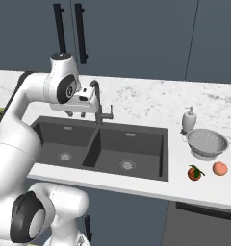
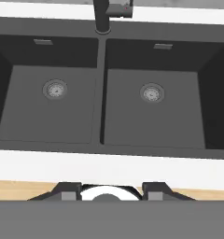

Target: Put the colander in the sink, put the orange, peach in the colander, and turn on the sink faucet and pour water over the colander.

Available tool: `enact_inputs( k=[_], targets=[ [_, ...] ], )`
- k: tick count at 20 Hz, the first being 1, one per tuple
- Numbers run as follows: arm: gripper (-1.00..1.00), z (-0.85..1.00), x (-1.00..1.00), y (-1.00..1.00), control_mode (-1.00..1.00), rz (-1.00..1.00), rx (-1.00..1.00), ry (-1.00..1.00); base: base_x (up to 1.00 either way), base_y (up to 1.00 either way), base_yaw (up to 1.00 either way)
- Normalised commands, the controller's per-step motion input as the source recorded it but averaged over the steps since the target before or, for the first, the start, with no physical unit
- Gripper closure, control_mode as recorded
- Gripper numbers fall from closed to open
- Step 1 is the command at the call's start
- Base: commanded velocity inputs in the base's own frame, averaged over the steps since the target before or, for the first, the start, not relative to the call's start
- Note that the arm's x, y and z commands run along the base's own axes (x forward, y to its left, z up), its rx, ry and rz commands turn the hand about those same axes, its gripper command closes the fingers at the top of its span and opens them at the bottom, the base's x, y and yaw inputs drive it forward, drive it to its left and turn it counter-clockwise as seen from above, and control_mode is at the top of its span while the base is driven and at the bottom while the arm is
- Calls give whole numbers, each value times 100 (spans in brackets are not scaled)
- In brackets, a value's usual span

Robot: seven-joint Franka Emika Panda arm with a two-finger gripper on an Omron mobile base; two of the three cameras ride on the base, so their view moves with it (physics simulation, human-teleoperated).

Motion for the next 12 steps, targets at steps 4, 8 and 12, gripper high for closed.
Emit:
enact_inputs(
  k=[4, 8, 12],
  targets=[
    [-100, -1, -19, 0, -100, 0, 0, -2, 0, 0, 0],
    [-100, -15, -55, -18, -100, 0, -2, -13, 0, 0, 0],
    [-100, -17, -53, -51, -100, 0, -1, -7, 0, 0, 0]
  ],
)
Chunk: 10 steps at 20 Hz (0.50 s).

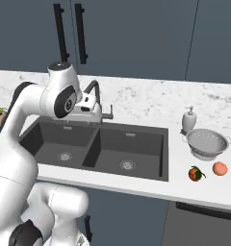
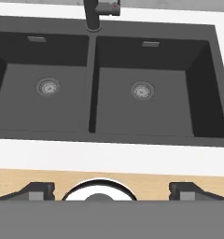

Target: Put the colander in the sink, put the orange, peach in the colander, and turn on the sink faucet and pour water over the colander.

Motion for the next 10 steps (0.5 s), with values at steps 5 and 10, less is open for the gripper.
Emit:
enact_inputs(
  k=[5, 10],
  targets=[
    [-100, -12, -39, -78, -100, 9, 0, -1, 0, 0, 0],
    [-100, -17, -14, -94, -100, 15, 0, -4, 0, 0, 0]
  ],
)
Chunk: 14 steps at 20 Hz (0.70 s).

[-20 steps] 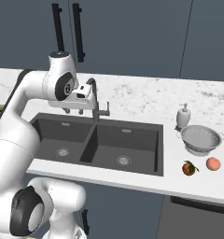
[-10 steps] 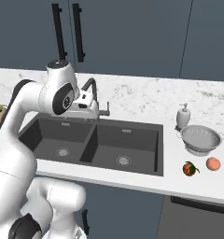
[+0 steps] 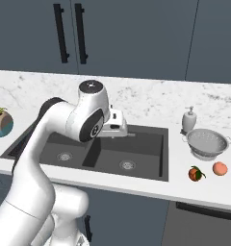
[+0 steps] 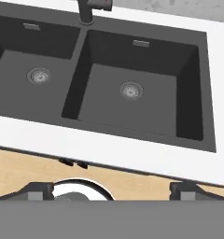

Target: Put the colander in the sink, put the orange, peach in the colander, and turn on the sink faucet and pour water over the colander.

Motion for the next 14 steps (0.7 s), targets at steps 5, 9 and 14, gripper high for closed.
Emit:
enact_inputs(
  k=[5, 9, 14],
  targets=[
    [-100, -28, 3, -91, -100, 0, -5, -5, 0, 0, 0],
    [-100, -29, 20, -87, -100, 0, -7, 0, 0, 0, 0],
    [-100, -26, 42, -74, -100, -10, -5, 0, 0, 0, 0]
  ],
)
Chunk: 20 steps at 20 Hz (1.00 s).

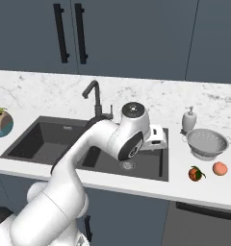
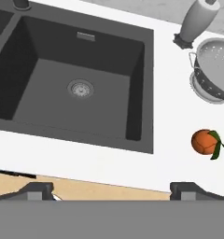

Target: Put the colander in the sink, put the orange, peach in the colander, and turn on the sink faucet and pour water over the colander.

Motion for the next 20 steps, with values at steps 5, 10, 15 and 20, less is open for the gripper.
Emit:
enact_inputs(
  k=[5, 10, 15, 20],
  targets=[
    [-100, -20, 45, -64, -100, -12, -10, 1, 0, 0, 0],
    [-100, -16, 50, -53, -100, -4, -9, 9, 0, 0, 0],
    [-100, -6, 55, -42, -100, 0, -4, 21, 0, 0, 0],
    [-100, -1, 39, -45, -100, 0, -2, 19, 0, 0, 0]
  ],
)
